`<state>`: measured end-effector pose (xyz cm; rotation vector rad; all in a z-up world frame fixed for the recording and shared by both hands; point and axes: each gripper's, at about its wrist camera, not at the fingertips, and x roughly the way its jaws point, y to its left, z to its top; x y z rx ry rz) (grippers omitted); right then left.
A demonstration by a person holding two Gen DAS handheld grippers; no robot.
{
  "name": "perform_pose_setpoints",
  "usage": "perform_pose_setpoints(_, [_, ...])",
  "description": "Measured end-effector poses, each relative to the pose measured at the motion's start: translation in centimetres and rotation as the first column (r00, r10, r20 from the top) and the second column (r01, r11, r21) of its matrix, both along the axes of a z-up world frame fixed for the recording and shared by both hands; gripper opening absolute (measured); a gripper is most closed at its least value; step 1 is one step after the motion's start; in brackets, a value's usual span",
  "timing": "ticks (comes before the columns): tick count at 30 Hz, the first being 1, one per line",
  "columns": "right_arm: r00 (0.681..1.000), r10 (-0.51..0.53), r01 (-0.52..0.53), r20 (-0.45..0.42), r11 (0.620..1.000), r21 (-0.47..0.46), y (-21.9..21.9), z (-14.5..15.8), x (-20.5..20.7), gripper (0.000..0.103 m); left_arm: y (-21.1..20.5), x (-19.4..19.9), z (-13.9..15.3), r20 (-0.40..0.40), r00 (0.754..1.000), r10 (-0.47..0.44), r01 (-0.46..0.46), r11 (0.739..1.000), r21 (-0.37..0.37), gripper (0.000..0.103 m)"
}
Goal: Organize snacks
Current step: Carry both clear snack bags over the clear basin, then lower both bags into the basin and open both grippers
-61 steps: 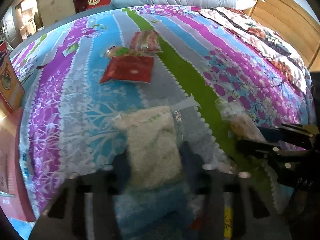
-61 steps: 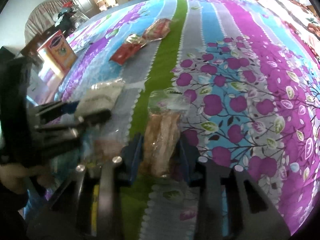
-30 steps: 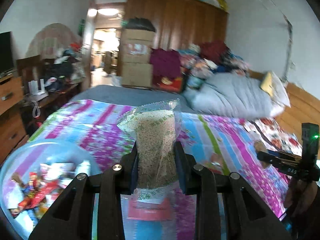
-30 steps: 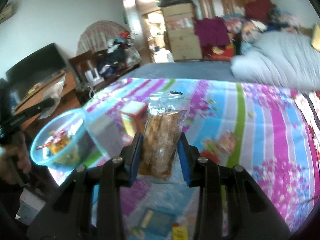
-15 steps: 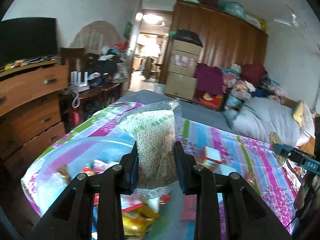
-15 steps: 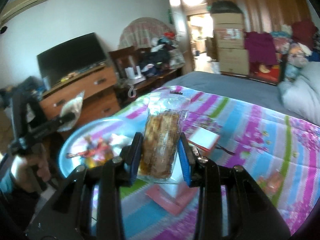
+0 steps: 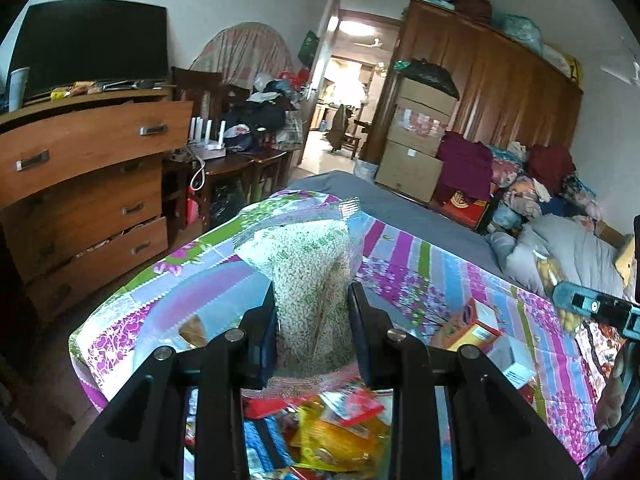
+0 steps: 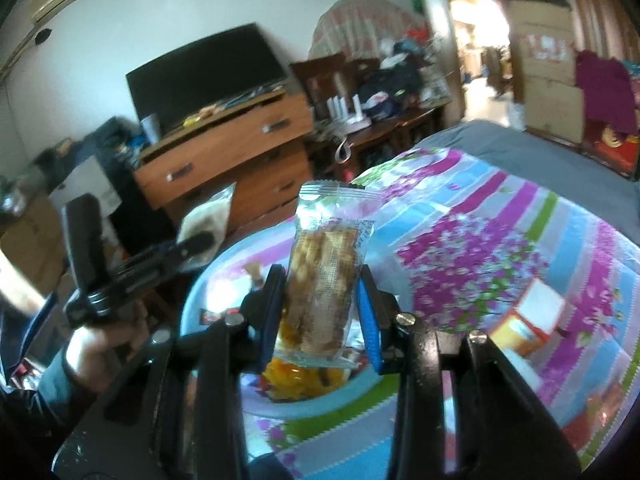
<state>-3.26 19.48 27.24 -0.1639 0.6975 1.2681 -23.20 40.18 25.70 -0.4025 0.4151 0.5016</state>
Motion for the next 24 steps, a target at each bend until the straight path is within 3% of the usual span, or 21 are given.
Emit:
perform_pose_setpoints(8, [0.998,0.057,-0.06,-0.041,0.995,-0.079,5.4,-0.8,0.4,0.036,3.0,0.1,-1.3,-0.035,0.999,0.034,-0.035,0.999,-0.03,0.032])
perform_pose_setpoints(15, [0.991,0.082,-0.097,-0.108,0.985,-0.139,8.7,-2.5,0.9,0.036,3.5,2.0,-3.2,-0.127,0.992,0.024,-0.027,0.999,-0.027,0.032])
perform_pose_setpoints(24, [0.985,0.082,-0.115,-0.153,0.968,-0.222,11.2,-4.9,1.1,0.036,5.3,4.5,-7.2,-0.281,0.959,0.028,-0.046,0.997,-0.056,0.032])
